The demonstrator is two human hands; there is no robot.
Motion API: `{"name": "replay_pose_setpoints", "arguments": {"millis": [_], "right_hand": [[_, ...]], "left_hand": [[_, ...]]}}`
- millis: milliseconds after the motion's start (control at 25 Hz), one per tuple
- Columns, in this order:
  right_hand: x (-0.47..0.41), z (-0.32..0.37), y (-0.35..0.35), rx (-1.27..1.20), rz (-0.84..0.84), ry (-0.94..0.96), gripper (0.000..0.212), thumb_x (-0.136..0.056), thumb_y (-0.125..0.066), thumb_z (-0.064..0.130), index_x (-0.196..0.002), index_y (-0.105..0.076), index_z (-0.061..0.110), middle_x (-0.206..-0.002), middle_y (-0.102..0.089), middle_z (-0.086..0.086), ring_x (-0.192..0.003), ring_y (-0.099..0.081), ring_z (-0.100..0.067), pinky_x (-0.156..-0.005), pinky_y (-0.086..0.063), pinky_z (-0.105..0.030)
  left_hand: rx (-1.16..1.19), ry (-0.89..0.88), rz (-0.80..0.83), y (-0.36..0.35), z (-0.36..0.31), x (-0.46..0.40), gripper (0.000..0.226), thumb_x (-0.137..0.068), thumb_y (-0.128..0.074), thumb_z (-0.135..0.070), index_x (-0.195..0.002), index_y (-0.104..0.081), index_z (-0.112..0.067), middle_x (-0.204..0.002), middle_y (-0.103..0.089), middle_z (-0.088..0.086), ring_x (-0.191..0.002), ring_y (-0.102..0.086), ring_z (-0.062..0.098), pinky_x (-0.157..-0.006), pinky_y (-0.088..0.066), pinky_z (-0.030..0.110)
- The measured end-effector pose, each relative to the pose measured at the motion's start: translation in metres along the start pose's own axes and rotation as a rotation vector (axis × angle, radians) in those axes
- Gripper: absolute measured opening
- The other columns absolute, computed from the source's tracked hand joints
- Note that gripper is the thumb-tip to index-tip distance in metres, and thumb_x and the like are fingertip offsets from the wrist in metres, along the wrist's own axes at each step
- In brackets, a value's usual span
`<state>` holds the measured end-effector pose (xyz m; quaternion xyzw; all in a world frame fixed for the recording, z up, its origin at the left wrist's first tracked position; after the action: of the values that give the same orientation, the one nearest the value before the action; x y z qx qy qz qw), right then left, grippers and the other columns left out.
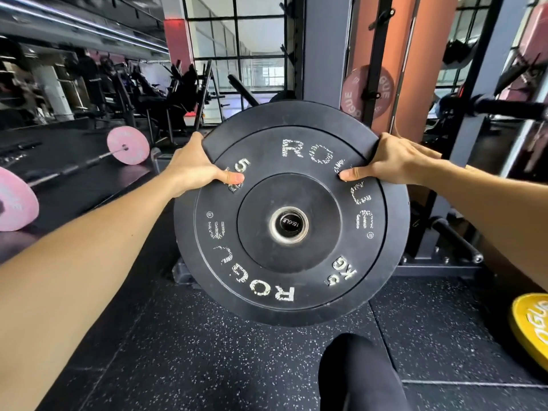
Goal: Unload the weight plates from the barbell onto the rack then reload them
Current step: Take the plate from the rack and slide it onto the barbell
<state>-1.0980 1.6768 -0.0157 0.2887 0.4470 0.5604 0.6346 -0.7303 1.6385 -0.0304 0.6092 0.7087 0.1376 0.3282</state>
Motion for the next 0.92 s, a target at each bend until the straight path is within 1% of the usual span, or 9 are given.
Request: {"name": "replay_pose_setpoints", "arguments": {"millis": [80,160,240,320,480,560,680,800,920], "right_hand": [[-0.005,-0.002,-0.005,0.032,-0.032,-0.015,0.084,-0.048,-0.080,0.073,-0.106,-0.066,0.014,-0.096,-0.067,-0.004,-0.092,-0.057,-0.020,-0.073,-0.034,-0.028],[-0.015,-0.006,-0.004,0.015,-0.054,-0.020,0.094,-0.042,-0.080,0.076,-0.111,-0.061,0.013,-0.104,-0.064,-0.005,-0.099,-0.058,-0.024,-0.078,-0.041,-0.031],[-0.020,-0.014,-0.004,0.000,-0.084,-0.042,0.101,-0.039,-0.081,0.076,-0.112,-0.053,0.012,-0.110,-0.060,-0.004,-0.107,-0.057,-0.028,-0.080,-0.043,-0.033],[-0.021,-0.022,-0.006,0.020,-0.141,-0.046,0.098,-0.041,-0.081,0.075,-0.108,-0.047,0.012,-0.109,-0.057,-0.004,-0.110,-0.055,-0.028,-0.075,-0.034,-0.031],[-0.017,-0.022,-0.004,-0.042,-0.248,0.047,0.094,-0.035,-0.080,0.077,-0.099,-0.042,0.019,-0.096,-0.054,0.003,-0.090,-0.049,-0.018,-0.056,-0.028,-0.024],[-0.018,-0.025,-0.005,-0.083,-0.278,0.055,0.094,-0.034,-0.081,0.076,-0.099,-0.041,0.022,-0.097,-0.054,0.005,-0.090,-0.049,-0.017,-0.064,-0.032,-0.027],[-0.028,-0.029,-0.010,-0.129,-0.302,0.058,0.095,-0.038,-0.087,0.065,-0.108,-0.043,0.018,-0.111,-0.062,-0.005,-0.106,-0.058,-0.025,-0.081,-0.038,-0.028],[-0.054,-0.032,-0.015,-0.149,-0.279,0.054,0.097,-0.040,-0.089,0.062,-0.112,-0.042,0.015,-0.120,-0.061,-0.009,-0.115,-0.056,-0.030,-0.086,-0.039,-0.029],[-0.089,-0.041,-0.021,-0.150,-0.263,0.046,0.095,-0.040,-0.088,0.063,-0.109,-0.042,0.017,-0.117,-0.060,-0.005,-0.116,-0.055,-0.029,-0.086,-0.039,-0.029]], "left_hand": [[0.020,-0.011,-0.002,-0.006,0.007,-0.003,0.088,-0.034,-0.097,-0.053,-0.102,-0.045,-0.030,-0.098,-0.059,-0.017,-0.102,-0.054,0.014,-0.067,-0.041,0.023],[0.052,-0.016,0.006,-0.012,0.007,-0.007,0.084,-0.033,-0.097,-0.053,-0.096,-0.045,-0.033,-0.099,-0.060,-0.018,-0.101,-0.055,0.012,-0.066,-0.040,0.021],[0.077,-0.029,-0.002,-0.017,0.007,-0.010,0.086,-0.033,-0.098,-0.050,-0.098,-0.045,-0.032,-0.101,-0.061,-0.017,-0.105,-0.057,0.013,-0.074,-0.047,0.026],[0.083,-0.049,-0.028,-0.019,0.009,-0.008,0.089,-0.034,-0.098,-0.050,-0.104,-0.046,-0.029,-0.102,-0.062,-0.017,-0.109,-0.058,0.016,-0.089,-0.051,0.037],[0.066,-0.097,-0.155,-0.012,0.013,0.002,0.093,-0.029,-0.093,-0.060,-0.104,-0.045,-0.034,-0.099,-0.061,-0.023,-0.110,-0.057,0.018,-0.099,-0.046,0.049],[0.061,-0.120,-0.189,-0.011,0.012,0.005,0.092,-0.029,-0.091,-0.061,-0.102,-0.043,-0.034,-0.097,-0.059,-0.024,-0.112,-0.056,0.020,-0.102,-0.042,0.054],[0.066,-0.140,-0.200,-0.016,0.009,-0.003,0.091,-0.033,-0.092,-0.057,-0.103,-0.041,-0.029,-0.106,-0.061,-0.013,-0.114,-0.054,0.024,-0.102,-0.040,0.056],[0.064,-0.130,-0.192,-0.025,0.012,-0.029,0.088,-0.037,-0.095,-0.052,-0.102,-0.041,-0.028,-0.107,-0.061,-0.011,-0.115,-0.053,0.024,-0.103,-0.039,0.058],[0.062,-0.103,-0.164,-0.037,0.017,-0.066,0.093,-0.033,-0.093,-0.056,-0.106,-0.043,-0.031,-0.105,-0.061,-0.016,-0.117,-0.054,0.023,-0.106,-0.037,0.057]]}}
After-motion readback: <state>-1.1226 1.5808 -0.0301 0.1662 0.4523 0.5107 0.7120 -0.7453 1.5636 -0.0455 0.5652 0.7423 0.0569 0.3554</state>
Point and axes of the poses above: each hand's wrist, its own x-axis away from the middle knuckle, its own y-axis out of the back of the hand, z = x × y, the point moved 10 cm from there along -x, towards the middle knuckle
